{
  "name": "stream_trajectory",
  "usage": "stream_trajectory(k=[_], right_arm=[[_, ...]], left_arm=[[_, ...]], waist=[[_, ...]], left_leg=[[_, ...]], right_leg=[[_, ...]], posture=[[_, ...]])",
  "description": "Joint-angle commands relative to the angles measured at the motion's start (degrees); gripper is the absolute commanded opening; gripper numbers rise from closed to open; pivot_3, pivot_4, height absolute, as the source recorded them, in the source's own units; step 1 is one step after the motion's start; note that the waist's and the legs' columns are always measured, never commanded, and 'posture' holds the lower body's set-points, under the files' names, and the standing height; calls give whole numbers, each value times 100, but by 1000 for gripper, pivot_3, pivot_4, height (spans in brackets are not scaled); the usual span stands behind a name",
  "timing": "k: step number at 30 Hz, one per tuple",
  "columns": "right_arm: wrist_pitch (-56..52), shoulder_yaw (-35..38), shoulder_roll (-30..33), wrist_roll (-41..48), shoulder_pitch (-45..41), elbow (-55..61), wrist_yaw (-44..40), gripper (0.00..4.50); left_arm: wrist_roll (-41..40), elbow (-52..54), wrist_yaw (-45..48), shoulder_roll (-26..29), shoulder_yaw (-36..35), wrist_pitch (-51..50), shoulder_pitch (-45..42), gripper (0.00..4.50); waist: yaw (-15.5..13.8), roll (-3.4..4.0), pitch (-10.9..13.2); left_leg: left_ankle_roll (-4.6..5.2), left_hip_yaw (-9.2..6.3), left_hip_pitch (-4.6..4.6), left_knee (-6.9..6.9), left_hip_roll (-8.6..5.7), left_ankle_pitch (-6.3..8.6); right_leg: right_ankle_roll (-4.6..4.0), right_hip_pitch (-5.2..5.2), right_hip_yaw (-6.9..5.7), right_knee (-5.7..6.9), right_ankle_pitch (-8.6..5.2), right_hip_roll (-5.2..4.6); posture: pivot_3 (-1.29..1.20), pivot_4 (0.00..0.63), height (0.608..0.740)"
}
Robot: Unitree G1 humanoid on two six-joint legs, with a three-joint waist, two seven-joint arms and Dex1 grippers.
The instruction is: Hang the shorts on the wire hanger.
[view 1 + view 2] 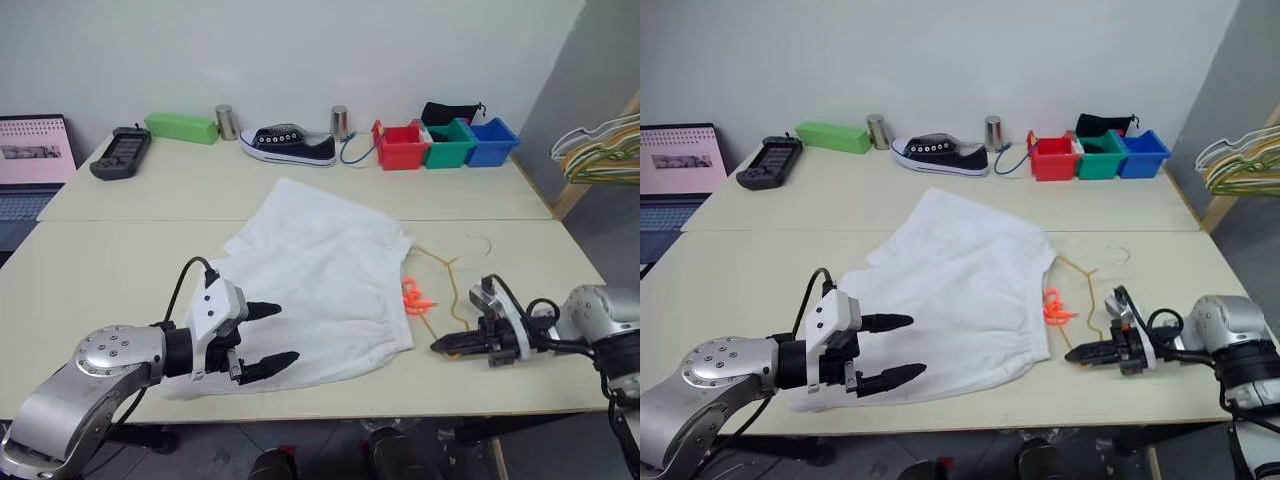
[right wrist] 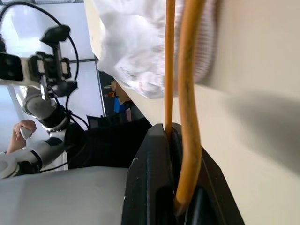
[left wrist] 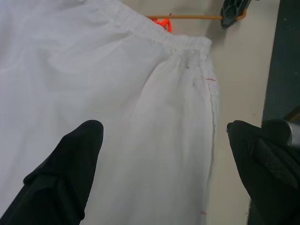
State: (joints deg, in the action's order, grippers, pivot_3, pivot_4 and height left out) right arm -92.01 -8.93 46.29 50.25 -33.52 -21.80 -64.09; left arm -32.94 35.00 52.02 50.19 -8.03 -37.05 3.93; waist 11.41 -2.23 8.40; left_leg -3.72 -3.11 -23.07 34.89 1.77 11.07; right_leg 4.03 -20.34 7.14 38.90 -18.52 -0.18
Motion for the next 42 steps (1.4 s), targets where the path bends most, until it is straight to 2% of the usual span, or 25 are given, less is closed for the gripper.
stream_trajectory(k=[1,5,7,12,14,19,22,25,32,39,42], right_arm=[[295,103,140,-243,-429,-112,-52,0],[1336,-279,400,-838,-636,514,-184,0],[2673,-641,329,-1836,-829,950,352,0],[4503,-1365,-11,-3500,-981,1395,1215,0],[5179,-1613,-204,-4079,-1042,1403,1464,0],[5958,-1780,-774,-4897,-1236,1281,1883,0],[6058,-1778,-932,-5230,-1307,1342,1979,0],[6056,-1778,-969,-5458,-1315,1562,1945,0],[5803,-1720,-1077,-5788,-1345,2132,1864,0],[5692,-1827,-1044,-6232,-1343,2802,1798,0],[5501,-1829,-1090,-6328,-1307,3113,1715,0]], left_arm=[[70,-37,-13,-66,88,161,-68,4485],[141,-144,45,-9,49,263,-122,4485],[112,-391,147,129,-47,281,-626,4485],[268,-1284,467,311,152,425,-2307,4485],[540,-1851,639,310,423,671,-3137,4485],[1562,-3742,1269,146,1206,1897,-5080,4485],[2274,-5088,1804,48,1714,2986,-6062,4485],[2864,-6215,2185,-109,2130,3982,-6679,4485],[3745,-8008,2551,-605,2639,5534,-7447,4485],[4761,-8998,1774,-928,2985,6539,-7716,4485],[5023,-9243,1337,-1025,3000,6725,-7766,4000]], waist=[[-2,7,-4],[2,28,-16],[4,37,-25],[38,39,-30],[35,32,-46],[90,37,-53],[133,41,-59],[159,48,-63],[311,53,-68],[504,52,-69],[601,51,-69]], left_leg=[[0,0,-3,0,0,0],[1,0,-72,6,0,-1],[2,1,-99,9,0,-2],[11,0,-105,17,0,-10],[11,1,-105,21,-2,-11],[8,-9,-125,28,-6,-15],[2,-21,-131,28,-9,-19],[-5,-30,-133,29,-11,-22],[-4,-40,-137,33,-12,-23],[-2,-51,-172,107,-18,-22],[8,-54,-172,116,-21,-29]], right_leg=[[0,-3,0,0,0,0],[10,-76,-1,12,6,0],[15,-102,-1,14,11,0],[28,-110,-6,16,28,1],[30,-104,-6,13,32,0],[9,-114,-13,17,50,-2],[2,-115,-25,20,55,-7],[0,-116,-37,24,55,-10],[0,-116,-42,35,55,-11],[1,-157,-45,117,54,-11],[9,-157,-44,127,57,-11]], posture=[[-156,53,740],[-163,47,740],[-169,40,740],[-151,27,740],[-144,20,740],[-151,11,740],[-160,3,740],[-174,0,740],[-212,0,740],[-236,0,740],[-240,0,740]])
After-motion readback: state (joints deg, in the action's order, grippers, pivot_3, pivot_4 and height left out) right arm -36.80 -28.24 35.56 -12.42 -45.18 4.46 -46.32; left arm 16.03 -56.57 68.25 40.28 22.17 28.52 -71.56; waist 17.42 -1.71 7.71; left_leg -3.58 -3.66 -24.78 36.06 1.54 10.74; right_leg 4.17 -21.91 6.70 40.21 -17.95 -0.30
